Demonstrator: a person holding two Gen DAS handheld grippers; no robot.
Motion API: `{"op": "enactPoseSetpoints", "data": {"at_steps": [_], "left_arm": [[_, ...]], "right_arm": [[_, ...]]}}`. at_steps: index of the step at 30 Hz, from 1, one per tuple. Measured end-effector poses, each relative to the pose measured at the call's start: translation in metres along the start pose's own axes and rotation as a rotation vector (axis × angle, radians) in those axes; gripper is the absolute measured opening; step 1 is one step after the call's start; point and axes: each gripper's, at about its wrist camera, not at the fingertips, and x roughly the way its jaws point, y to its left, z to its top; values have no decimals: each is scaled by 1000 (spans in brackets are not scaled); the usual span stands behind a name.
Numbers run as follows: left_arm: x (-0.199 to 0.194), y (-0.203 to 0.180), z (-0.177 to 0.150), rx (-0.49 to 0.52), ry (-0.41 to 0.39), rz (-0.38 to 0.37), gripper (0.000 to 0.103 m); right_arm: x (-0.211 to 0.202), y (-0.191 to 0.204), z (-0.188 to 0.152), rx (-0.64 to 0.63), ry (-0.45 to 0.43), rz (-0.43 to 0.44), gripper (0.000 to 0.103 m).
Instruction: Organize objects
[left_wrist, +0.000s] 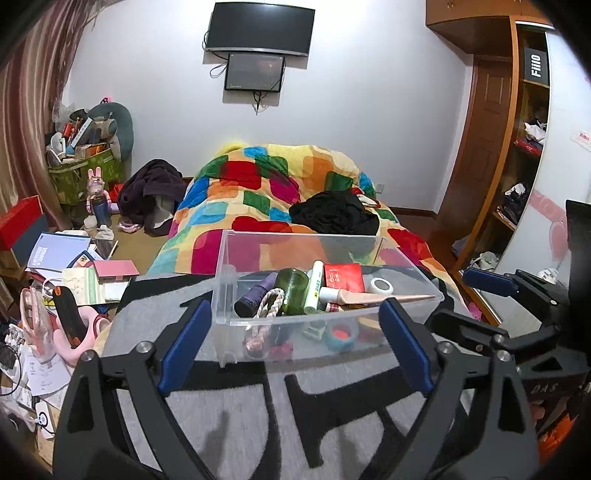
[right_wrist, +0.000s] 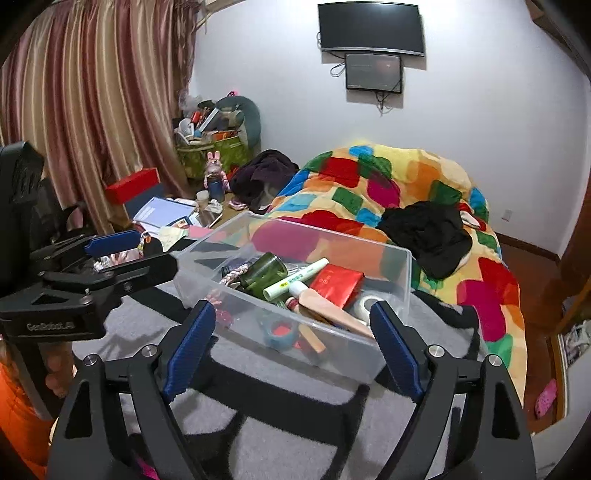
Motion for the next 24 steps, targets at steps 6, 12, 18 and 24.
{"op": "enactPoseSetpoints", "data": {"at_steps": [6,12,18,24], "left_arm": [[-6,-5,-14,9,5,-11,95],[-5,-7,-25,8,21,-23,96],[-5,-12,-31,26,25,-17,96],[-7,-13,-35,23,20,-14,96]], "right_arm": [[-7,-5,-9,42,-16,-10,89],[-12,-6,-17,55,-26,-6,94],[-15,-1,-22,43,-39,-11,96],[-14,0,-25,52,-28,-6,97]]}}
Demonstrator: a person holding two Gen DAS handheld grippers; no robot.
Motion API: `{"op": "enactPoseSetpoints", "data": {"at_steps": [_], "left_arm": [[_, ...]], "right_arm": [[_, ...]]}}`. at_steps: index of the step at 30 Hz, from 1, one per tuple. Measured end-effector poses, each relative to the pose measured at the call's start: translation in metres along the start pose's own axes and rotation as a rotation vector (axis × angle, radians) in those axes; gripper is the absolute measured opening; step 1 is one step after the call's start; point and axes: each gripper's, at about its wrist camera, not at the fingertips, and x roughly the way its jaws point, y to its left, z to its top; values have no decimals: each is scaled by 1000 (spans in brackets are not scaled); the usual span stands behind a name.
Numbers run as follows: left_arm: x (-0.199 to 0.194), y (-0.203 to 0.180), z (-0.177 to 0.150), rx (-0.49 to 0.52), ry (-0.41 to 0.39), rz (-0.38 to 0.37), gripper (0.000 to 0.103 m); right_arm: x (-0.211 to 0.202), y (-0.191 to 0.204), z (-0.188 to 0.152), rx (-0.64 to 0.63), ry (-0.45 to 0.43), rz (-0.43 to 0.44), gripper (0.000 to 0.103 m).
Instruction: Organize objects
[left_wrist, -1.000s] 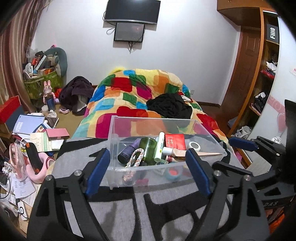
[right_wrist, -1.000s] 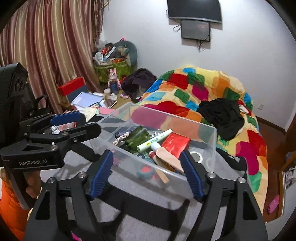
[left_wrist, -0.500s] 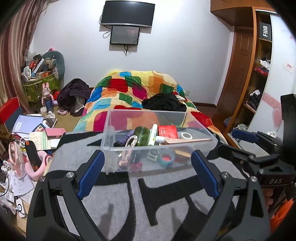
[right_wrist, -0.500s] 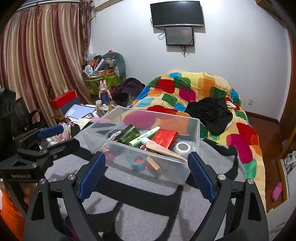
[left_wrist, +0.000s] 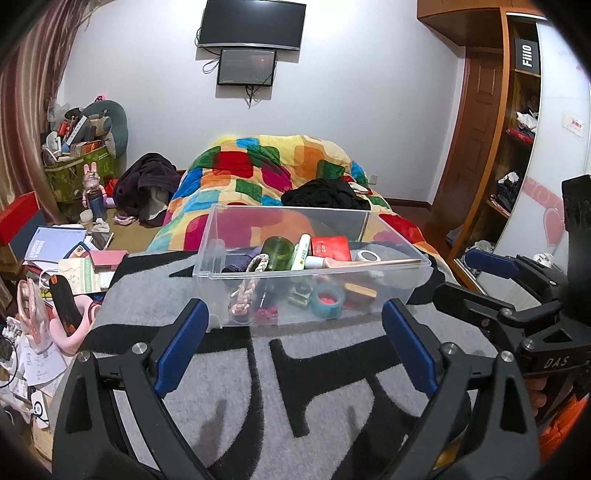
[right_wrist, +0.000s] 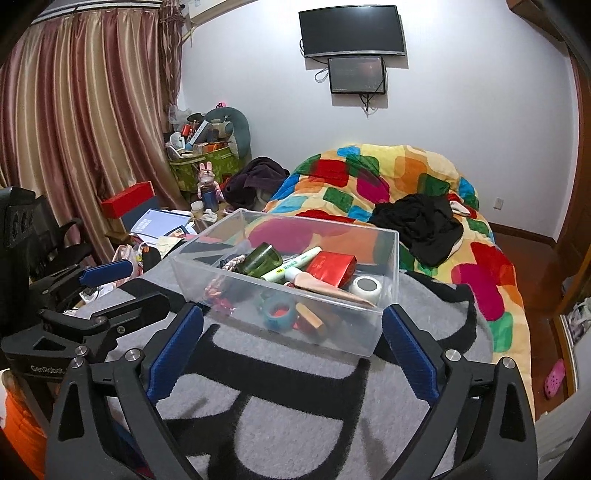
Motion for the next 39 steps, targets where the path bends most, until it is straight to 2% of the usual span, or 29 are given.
{"op": "enactPoseSetpoints", "data": {"at_steps": [8,39], "left_arm": [[1,-3,-3,-6,6,-11,96],[-5,-4,-3,-7,4,-7,96]], "right_arm": [[3,-5,-3,22,27,16,97],[-3,-1,-4,20,28,30,98]]}}
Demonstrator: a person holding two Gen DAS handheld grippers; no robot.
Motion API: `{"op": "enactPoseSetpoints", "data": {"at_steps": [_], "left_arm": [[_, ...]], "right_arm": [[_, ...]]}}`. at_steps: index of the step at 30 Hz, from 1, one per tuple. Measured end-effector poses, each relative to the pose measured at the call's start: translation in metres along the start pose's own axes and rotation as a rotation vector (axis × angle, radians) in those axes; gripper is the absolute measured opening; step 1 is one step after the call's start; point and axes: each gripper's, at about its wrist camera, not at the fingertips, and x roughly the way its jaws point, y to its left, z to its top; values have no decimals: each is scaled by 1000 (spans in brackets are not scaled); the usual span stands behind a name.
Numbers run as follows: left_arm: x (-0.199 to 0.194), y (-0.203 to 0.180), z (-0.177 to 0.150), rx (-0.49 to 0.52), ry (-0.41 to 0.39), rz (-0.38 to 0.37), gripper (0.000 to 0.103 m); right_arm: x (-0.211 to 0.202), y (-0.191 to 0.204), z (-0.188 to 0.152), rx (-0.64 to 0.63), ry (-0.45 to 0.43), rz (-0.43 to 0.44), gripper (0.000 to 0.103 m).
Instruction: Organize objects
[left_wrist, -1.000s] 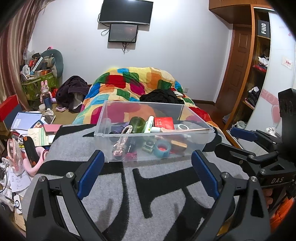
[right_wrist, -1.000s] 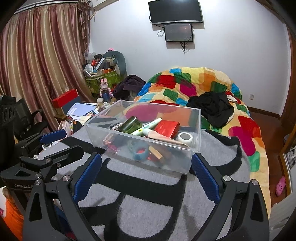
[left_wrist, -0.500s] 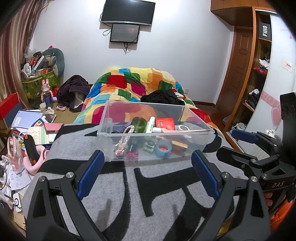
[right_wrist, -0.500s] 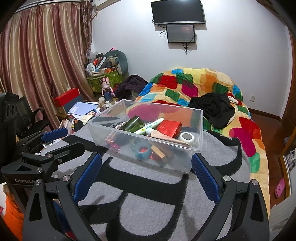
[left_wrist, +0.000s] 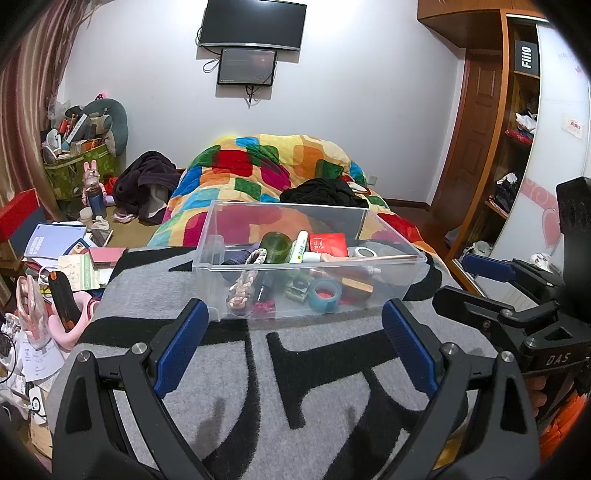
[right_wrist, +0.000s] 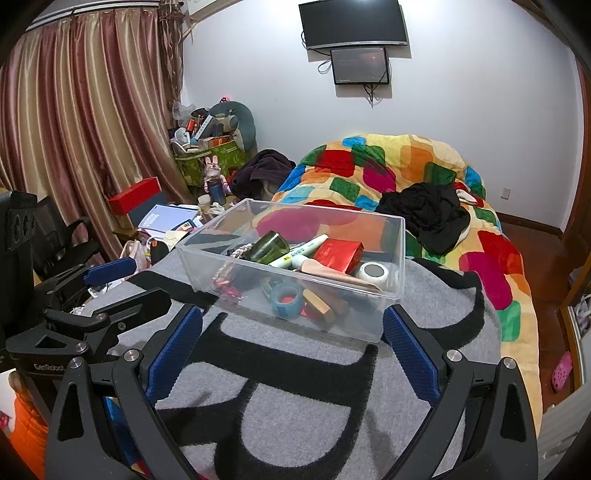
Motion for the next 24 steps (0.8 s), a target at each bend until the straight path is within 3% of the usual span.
{"op": "enactPoseSetpoints", "data": {"at_steps": [24], "left_arm": [[0,-3,-2,-3,5,-9,96]], "right_arm": [[-1,-7,-2,24,2,-6,98]]}}
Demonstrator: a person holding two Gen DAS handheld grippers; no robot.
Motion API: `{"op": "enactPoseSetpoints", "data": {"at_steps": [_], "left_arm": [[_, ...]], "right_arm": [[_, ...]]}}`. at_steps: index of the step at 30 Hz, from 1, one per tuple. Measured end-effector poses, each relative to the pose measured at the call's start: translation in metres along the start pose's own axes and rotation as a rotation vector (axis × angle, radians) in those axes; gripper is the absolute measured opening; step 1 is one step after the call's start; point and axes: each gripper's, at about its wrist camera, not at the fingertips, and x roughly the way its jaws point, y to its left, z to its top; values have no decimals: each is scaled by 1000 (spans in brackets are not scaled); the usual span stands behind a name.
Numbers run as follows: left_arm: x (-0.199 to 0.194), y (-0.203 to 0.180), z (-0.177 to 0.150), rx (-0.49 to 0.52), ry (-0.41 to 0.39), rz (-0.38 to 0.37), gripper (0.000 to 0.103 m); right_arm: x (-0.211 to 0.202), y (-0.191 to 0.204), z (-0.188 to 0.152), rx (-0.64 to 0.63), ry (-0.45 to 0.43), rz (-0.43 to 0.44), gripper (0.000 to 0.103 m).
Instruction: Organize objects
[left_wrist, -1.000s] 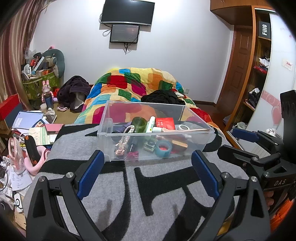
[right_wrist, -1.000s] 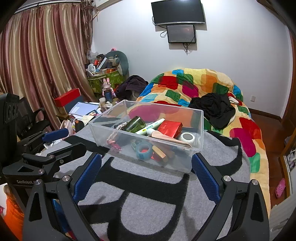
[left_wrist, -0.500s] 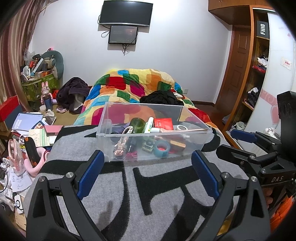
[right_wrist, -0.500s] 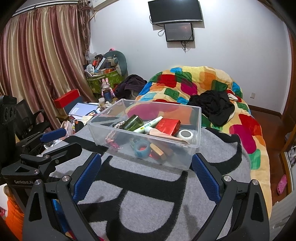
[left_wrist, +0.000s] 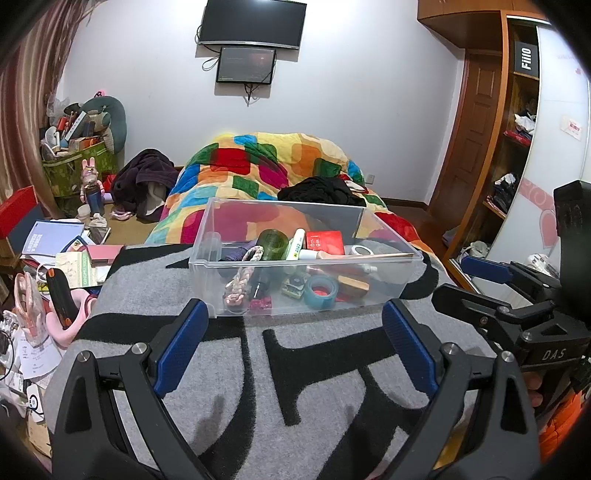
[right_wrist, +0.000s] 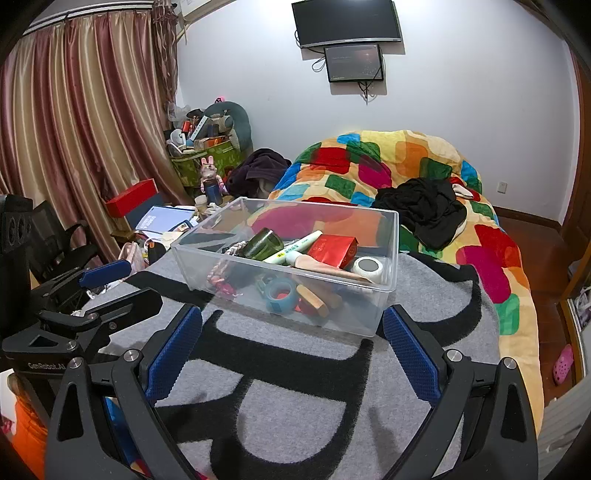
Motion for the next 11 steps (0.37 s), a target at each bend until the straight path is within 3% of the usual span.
{"op": "enactPoseSetpoints", "data": {"at_steps": [11], "left_arm": [[-2,-2,-2,13,-4,2,96]], "right_arm": [[0,0,-1,14,2,8,98]]}}
